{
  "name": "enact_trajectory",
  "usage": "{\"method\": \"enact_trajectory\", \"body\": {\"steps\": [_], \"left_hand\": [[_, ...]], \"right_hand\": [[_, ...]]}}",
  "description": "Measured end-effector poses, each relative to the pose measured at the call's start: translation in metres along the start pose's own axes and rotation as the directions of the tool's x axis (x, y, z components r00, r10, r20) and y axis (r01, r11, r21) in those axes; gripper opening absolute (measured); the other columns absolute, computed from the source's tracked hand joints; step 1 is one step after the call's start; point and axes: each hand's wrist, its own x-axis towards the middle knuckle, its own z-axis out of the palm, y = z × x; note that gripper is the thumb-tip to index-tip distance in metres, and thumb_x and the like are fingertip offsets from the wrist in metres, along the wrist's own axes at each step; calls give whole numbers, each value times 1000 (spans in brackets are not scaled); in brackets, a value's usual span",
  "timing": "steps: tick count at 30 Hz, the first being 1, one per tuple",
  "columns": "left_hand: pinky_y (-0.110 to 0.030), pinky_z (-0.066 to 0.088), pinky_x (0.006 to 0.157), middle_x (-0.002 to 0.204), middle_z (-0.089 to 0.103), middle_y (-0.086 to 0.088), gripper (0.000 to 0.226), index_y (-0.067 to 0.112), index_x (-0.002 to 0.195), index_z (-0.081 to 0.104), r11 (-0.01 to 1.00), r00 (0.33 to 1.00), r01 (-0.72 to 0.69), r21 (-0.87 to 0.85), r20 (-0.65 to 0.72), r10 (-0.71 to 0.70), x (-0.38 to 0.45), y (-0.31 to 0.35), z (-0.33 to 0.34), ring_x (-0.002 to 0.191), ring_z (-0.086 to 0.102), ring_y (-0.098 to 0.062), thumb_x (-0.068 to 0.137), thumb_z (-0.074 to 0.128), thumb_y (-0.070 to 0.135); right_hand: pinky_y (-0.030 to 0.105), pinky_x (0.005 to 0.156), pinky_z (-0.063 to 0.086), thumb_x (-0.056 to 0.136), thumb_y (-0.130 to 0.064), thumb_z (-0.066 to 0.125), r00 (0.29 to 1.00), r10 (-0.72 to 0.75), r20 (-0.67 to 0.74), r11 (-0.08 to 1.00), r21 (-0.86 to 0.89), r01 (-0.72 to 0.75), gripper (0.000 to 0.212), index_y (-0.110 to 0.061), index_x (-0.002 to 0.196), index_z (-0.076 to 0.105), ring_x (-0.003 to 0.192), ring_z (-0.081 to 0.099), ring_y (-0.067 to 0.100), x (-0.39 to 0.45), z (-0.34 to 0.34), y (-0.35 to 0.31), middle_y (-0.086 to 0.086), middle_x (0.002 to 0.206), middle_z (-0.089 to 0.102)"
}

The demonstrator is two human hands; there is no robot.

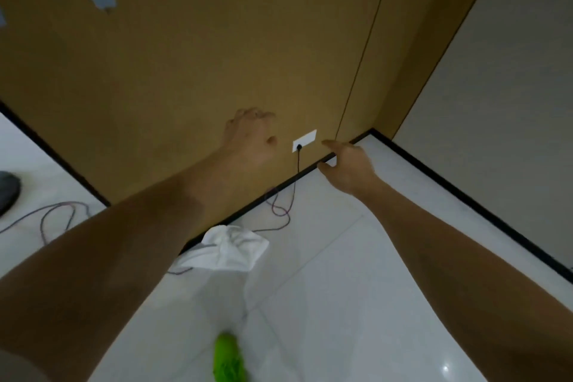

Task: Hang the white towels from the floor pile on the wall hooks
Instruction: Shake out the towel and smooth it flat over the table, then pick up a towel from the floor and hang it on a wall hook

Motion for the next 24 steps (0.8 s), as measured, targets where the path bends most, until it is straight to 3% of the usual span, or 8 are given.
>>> {"method": "enact_trajectory", "body": {"steps": [5, 8, 10, 12, 16, 24], "left_hand": [[-45, 48, 95, 126, 58, -14, 47, 13, 134, 54, 991, 984, 133, -7, 121, -131, -11, -104, 80, 115, 52, -32, 90, 52, 31], [-39, 50, 78, 99, 62, -11, 26, 12, 104, 57, 978, 953, 201, 54, 222, -207, -21, -160, 125, 90, 54, -26, 87, 50, 31], [-37, 48, 72, 91, 60, -9, 19, 13, 96, 55, 962, 921, 268, 57, 277, -273, -31, -188, 157, 84, 53, -24, 88, 53, 29], [-39, 50, 77, 97, 65, -10, 27, 11, 104, 61, 941, 887, 337, 32, 323, -329, -45, -207, 191, 88, 57, -24, 87, 58, 33], [-44, 47, 101, 130, 61, -10, 48, 14, 133, 57, 864, 785, 503, -4, 421, -455, -71, -230, 277, 121, 54, -29, 90, 62, 33], [-43, 45, 103, 136, 54, -8, 49, 19, 140, 49, 691, 586, 723, 12, 518, -623, -81, -287, 525, 128, 47, -27, 94, 57, 34]], "right_hand": [[45, 101, 47, 93, -37, 59, 978, 35, 204, 998, 38, -43, 59, -23, 148, 42, 125, 51, 32, 46, 107, -22, 12, 137, 55], [44, 102, 46, 93, -37, 58, 947, 67, 314, 996, 41, -84, 60, -24, 149, 40, 126, 50, 31, 69, 169, -27, 13, 139, 54], [44, 103, 46, 94, -37, 58, 920, 94, 379, 992, 40, -118, 58, -23, 148, 41, 126, 51, 30, 78, 210, -24, 12, 139, 54], [44, 103, 45, 94, -37, 56, 886, 104, 451, 991, 25, -129, 57, -24, 147, 41, 126, 51, 30, 83, 249, -15, 10, 139, 55], [45, 106, 43, 96, -39, 54, 802, 121, 585, 992, -32, -126, 56, -22, 147, 40, 128, 49, 30, 95, 338, 24, 10, 138, 55], [37, 98, 49, 95, -35, 57, 710, 170, 684, 982, -57, -179, 51, -20, 143, 46, 125, 54, 27, 162, 569, 140, 8, 134, 60]]}}
